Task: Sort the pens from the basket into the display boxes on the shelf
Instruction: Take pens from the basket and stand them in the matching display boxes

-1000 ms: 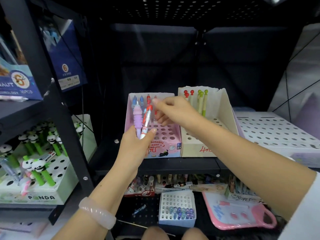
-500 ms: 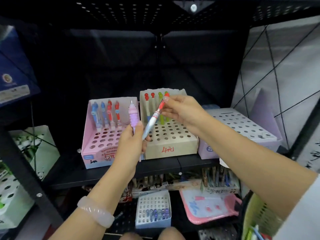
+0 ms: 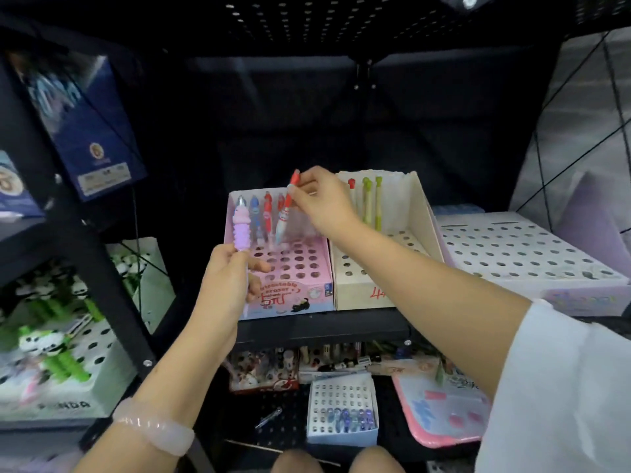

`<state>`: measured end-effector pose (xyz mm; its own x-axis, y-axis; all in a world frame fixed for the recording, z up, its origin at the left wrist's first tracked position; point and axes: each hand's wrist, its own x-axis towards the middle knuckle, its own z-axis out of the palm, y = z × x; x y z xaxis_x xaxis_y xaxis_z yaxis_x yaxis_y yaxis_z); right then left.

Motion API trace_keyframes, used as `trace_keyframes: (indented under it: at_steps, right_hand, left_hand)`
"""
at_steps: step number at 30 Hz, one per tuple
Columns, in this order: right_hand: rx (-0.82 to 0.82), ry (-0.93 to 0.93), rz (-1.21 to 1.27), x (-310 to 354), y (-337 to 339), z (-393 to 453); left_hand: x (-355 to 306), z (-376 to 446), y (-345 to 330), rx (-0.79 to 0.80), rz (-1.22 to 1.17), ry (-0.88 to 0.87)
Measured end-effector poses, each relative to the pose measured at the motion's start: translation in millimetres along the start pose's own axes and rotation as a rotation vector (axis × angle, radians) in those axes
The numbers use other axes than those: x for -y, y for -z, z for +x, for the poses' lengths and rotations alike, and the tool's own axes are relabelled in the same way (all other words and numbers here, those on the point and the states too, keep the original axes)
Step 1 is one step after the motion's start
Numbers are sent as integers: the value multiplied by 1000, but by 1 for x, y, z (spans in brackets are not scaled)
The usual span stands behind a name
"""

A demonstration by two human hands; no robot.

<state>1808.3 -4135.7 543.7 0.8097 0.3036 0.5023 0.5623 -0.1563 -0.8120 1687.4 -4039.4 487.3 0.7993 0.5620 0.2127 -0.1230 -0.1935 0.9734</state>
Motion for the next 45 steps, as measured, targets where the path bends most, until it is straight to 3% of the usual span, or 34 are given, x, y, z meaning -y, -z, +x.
trace_keyframes:
  at_steps: [6, 12, 15, 17, 20, 22, 26, 33, 38, 45]
  right_hand:
    - [121, 40, -313, -13, -33, -2]
    - [335, -76, -625, -21, -43, -10]
    - [261, -20, -466, -21, -33, -22]
    - [224, -37, -175, -10, -21, -28]
    - [325, -142, 246, 6, 2, -35]
    - [345, -119, 250, 8, 19, -40]
    - [228, -125, 232, 1, 63, -40]
    - [-164, -175, 231, -30, 170, -24]
    - [-409, -212, 157, -61, 223, 1]
    - [-376, -188, -128, -100, 214, 22]
  left_hand:
    - [4, -3, 21, -21, -16, 5]
    - [5, -4, 17, -15, -36, -29]
    - [5, -6, 12, 7, -50, -65]
    - [3, -6, 5, 15, -63, -80]
    - [0, -6, -14, 41, -67, -96]
    - [-4, -7, -31, 71, -67, -109]
    - [-12, -10, -66, 168, -19, -179]
    - [-30, -13, -134, 401, 158, -305]
    - [-30, -7, -166, 465, 240, -332]
    - [-24, 4, -173, 448, 272, -311]
